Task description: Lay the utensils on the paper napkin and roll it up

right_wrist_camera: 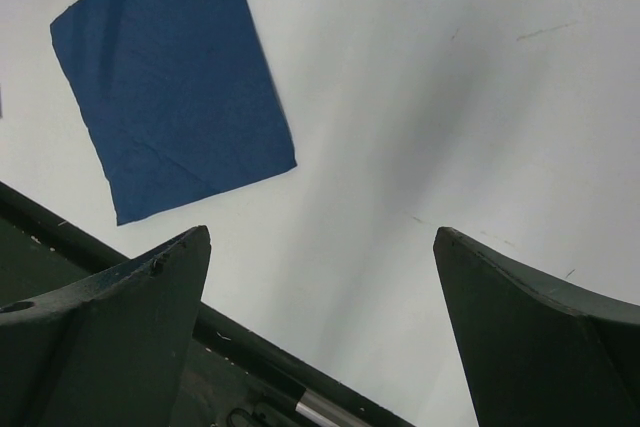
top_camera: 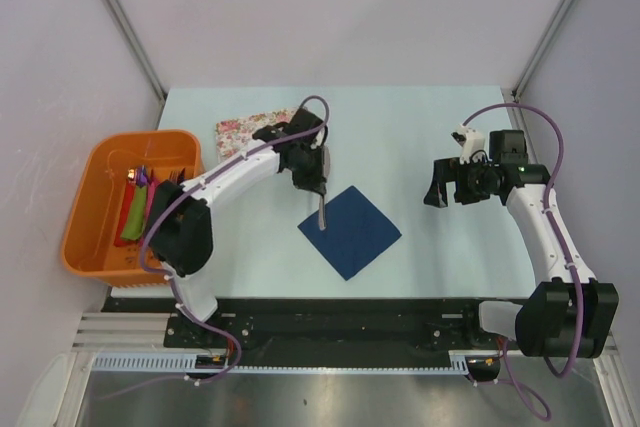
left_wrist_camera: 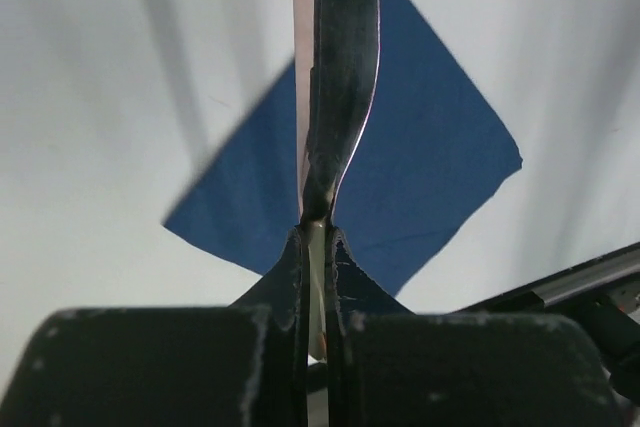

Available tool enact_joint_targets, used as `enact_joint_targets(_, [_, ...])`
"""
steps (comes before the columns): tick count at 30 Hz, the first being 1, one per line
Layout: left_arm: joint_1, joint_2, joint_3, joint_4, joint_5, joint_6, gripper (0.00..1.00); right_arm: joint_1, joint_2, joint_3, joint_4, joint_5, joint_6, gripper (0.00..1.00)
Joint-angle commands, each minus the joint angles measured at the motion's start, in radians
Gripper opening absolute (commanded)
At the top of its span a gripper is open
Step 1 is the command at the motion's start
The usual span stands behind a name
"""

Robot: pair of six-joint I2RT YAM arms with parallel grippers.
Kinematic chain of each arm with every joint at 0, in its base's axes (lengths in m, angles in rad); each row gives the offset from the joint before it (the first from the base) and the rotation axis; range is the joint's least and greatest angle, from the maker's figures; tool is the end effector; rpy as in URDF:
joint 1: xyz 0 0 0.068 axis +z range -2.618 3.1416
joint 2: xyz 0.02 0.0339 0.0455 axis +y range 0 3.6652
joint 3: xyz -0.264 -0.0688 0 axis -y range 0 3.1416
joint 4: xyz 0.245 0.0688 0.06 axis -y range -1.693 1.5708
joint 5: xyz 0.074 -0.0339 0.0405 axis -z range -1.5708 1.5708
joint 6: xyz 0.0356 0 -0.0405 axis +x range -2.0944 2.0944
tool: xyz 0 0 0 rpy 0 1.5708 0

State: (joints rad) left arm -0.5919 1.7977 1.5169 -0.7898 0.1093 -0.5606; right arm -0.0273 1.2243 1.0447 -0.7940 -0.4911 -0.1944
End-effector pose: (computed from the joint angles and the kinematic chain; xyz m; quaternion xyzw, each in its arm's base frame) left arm 0.3164 -0.2174 0.2645 0.0287 0.9671 -0.1790 0.1784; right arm 0.2418 0.0102 0.2899 -0.1486 0.9179 0.1993 0.3093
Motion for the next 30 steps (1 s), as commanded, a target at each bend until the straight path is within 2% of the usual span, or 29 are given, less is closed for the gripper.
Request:
enact_joint_targets(1, [-0.083,-0.055,-0.041,0.090,-0.032,-0.203,0.00,-0.010,-0.028,0.017,0.018,-0.015,0.007,1.00])
enact_joint_targets(5, [-0.138,-0.005,-0.052,0.130,-0.106,-0.246,0.00,-0.011,-0.017,0.021,0.016,-0.024,0.006,1.00])
enact_joint_targets(10, [-0.193,0.113,0.032,0.115,-0.197,-0.231,0.00,-0.013,-0.016,0.018,0.010,-0.020,0.000,1.00])
enact_joint_targets(18, [-0.203,0.201,0.117,0.107,-0.198,-0.219,0.00,-0.029,-0.034,0.008,0.026,-0.043,0.015,1.00])
enact_joint_targets(30, [-0.223,0.255,0.143,0.090,-0.181,-0.225,0.00,-0.040,-0.019,0.012,0.024,-0.058,0.012,1.00])
